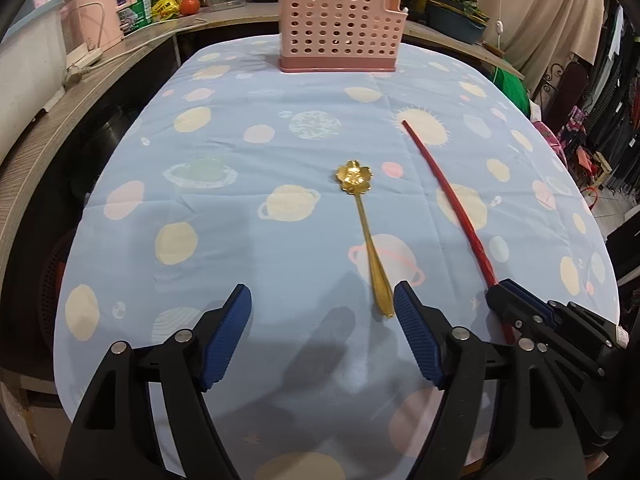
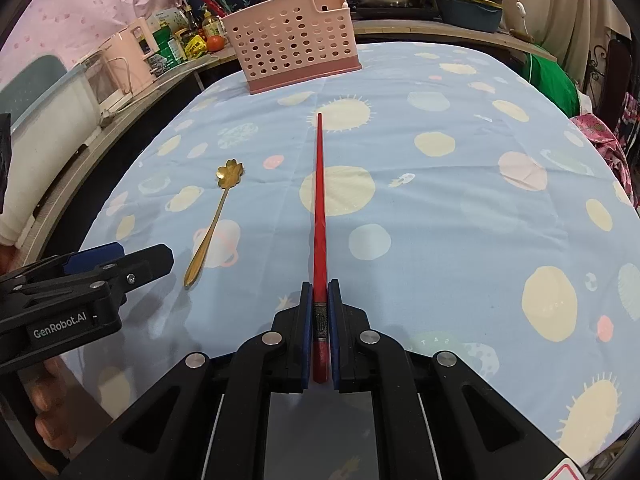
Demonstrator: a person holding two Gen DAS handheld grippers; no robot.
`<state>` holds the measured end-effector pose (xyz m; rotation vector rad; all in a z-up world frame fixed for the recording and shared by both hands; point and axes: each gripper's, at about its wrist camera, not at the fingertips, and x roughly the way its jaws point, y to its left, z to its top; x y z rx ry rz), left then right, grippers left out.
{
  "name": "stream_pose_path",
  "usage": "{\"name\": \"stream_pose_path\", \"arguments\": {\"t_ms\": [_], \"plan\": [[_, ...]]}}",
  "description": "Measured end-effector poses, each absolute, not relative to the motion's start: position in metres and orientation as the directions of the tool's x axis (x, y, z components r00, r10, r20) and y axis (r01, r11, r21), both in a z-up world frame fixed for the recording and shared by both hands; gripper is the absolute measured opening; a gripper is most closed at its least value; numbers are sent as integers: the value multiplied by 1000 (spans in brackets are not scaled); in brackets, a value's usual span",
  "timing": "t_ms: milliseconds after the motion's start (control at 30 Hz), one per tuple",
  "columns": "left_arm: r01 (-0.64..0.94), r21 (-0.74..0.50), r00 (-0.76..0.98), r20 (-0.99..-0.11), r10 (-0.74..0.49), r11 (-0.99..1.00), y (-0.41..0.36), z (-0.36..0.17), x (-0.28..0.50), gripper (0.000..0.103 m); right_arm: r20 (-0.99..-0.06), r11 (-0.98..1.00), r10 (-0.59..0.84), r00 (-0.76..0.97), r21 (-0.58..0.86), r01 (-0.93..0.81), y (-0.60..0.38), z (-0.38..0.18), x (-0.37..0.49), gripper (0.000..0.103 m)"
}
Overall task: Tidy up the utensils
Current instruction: 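Grasp the red chopstick with the right tool while the left tool approaches the gold spoon, then lift the red chopstick with the right tool while the left tool carries the gold spoon to the basket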
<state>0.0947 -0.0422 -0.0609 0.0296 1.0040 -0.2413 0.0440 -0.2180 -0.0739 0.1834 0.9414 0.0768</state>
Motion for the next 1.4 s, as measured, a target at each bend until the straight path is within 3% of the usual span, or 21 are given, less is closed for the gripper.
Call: {"name": "stream_pose_path", "arguments": {"t_ms": [400, 500, 600, 900, 1400], "plan": [[244, -109, 454, -865, -213, 964, -58, -77, 99, 71, -796, 981, 148, 587, 191, 12, -217, -74, 44, 7], [246, -103, 459, -863, -209, 964, -59, -77, 98, 65, -796, 982, 146, 588, 189, 12, -217, -74, 44, 7], [247, -91, 469, -860, -201, 965, -61, -76, 99, 57, -796, 982, 146, 588, 190, 12, -217, -74, 44, 7], [269, -87, 473, -856, -210, 959, -64, -75, 99, 12, -796, 982, 146, 587, 189, 11, -217, -74, 44, 7], [229, -163, 537, -801, -264, 960, -43, -30, 97, 10, -760, 980, 180, 625, 194, -47, -212, -37, 40, 7]]}}
